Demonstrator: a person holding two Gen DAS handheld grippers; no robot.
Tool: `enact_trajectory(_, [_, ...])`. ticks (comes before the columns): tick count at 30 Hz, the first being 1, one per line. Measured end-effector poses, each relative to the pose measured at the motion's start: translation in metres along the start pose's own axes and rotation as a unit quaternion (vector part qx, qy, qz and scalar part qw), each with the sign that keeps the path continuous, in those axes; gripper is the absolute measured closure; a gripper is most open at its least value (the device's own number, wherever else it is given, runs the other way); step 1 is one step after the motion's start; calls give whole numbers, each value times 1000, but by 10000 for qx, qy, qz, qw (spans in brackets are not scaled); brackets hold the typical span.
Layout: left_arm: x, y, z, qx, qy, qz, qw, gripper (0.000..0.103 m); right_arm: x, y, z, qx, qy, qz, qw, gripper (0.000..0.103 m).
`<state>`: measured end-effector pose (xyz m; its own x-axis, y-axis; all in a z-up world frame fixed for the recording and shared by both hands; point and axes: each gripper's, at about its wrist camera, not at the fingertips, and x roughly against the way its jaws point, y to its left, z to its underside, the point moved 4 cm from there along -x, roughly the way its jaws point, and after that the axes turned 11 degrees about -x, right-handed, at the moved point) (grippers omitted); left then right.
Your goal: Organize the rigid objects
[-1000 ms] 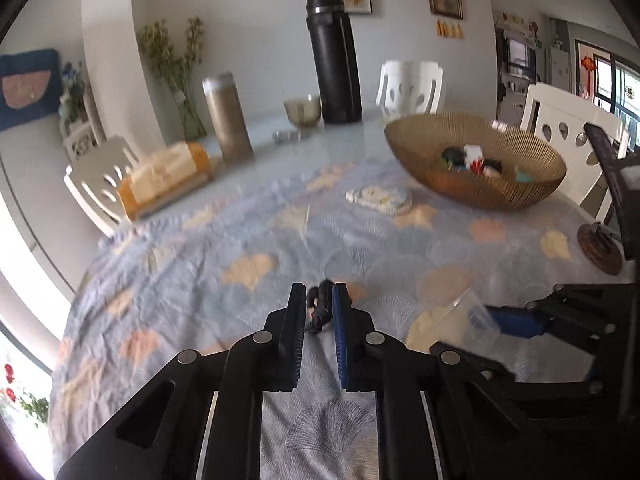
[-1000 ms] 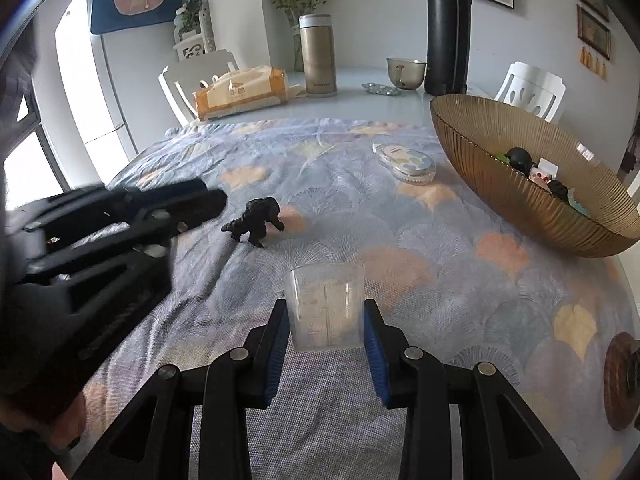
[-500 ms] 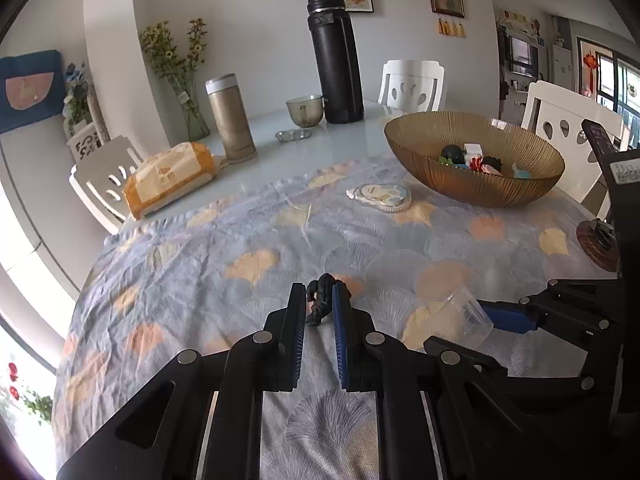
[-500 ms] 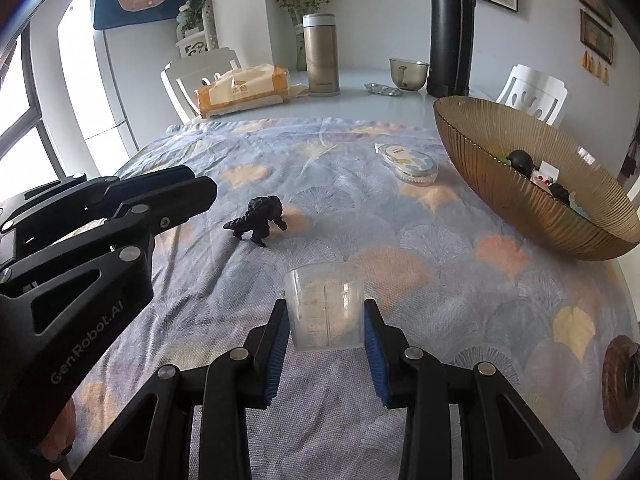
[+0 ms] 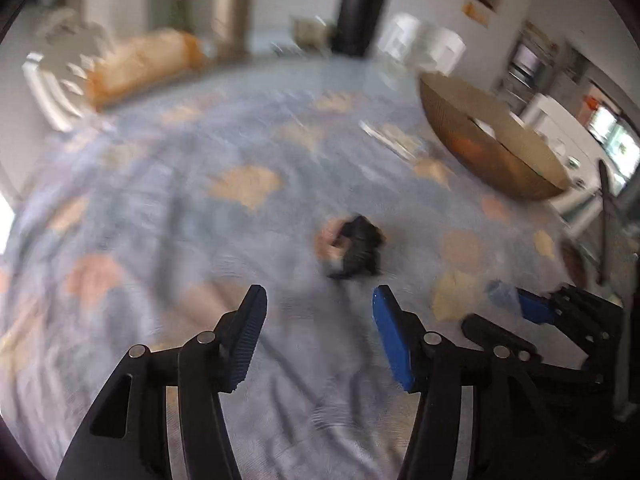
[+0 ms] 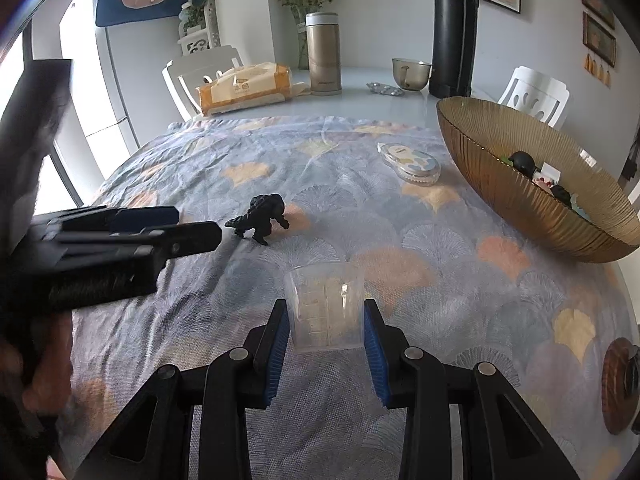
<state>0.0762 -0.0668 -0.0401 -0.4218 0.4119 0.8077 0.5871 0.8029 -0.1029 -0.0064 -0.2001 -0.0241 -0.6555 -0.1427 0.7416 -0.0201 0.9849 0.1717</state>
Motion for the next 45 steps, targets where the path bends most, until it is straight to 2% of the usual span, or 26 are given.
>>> enact_trajectory(1, [-5,-2,-4,-15,21,198,9998,50,0,-1,0,-9,-2,-9,10000,68])
enact_trajectory(2, [-8,-3,-8,-28,25,115,9999,50,0,-2,-1,-23,-5,-19,10000,68])
enact_trajectory(5, [-24,-16,-22,-427,37,-684,9967,50,0,-4,-1,-77,0,-48,10000,68])
enact_trajectory(6, [-28,-19,-25,-493,45,-772,9958,51,0,-5,-1,-90,4,-52,9999,68])
enact_trajectory(7, [-32,-24,-27,-545,54,-854,9948,53,0,-4,-1,-91,5,-51,9999,68])
enact_trajectory(8, [-37,-29,-28,-609,70,-924,9938,65,0,-4,-1,-85,7,-51,10000,68])
enact_trajectory(9, [-38,-32,-30,-645,50,-887,9940,71,1,-4,-1,-75,8,-46,10000,68])
enact_trajectory(16, [-30,-38,-31,-814,-159,-876,9927,72,2,0,-1,26,-63,49,10000,68])
enact_trajectory(21, [-13,-49,-33,-985,-377,-927,9901,72,16,0,-3,24,-398,59,9992,68])
enact_trajectory(29, [13,-72,-40,-1394,-746,-936,9830,72,50,-31,-7,-726,-675,-184,9949,68])
enact_trajectory(33, [32,-89,-57,-1502,-1016,-672,9811,72,86,-46,-27,-851,-1059,-47,9907,68])
enact_trajectory(37, [63,-109,-94,-1690,-1442,-388,9742,72,126,-61,-54,-987,-1541,75,9831,68])
enact_trajectory(39, [71,-115,-117,-1620,-1587,52,9739,72,144,-71,-74,-1088,-1752,125,9784,68])
enact_trajectory(42, [64,-114,-147,-1270,-1584,860,9754,72,154,-84,-94,-1244,-1905,392,9730,68])
enact_trajectory(45, [43,-115,-171,-1070,-1578,1007,9765,72,149,-101,-112,-1463,-1892,691,9685,68])
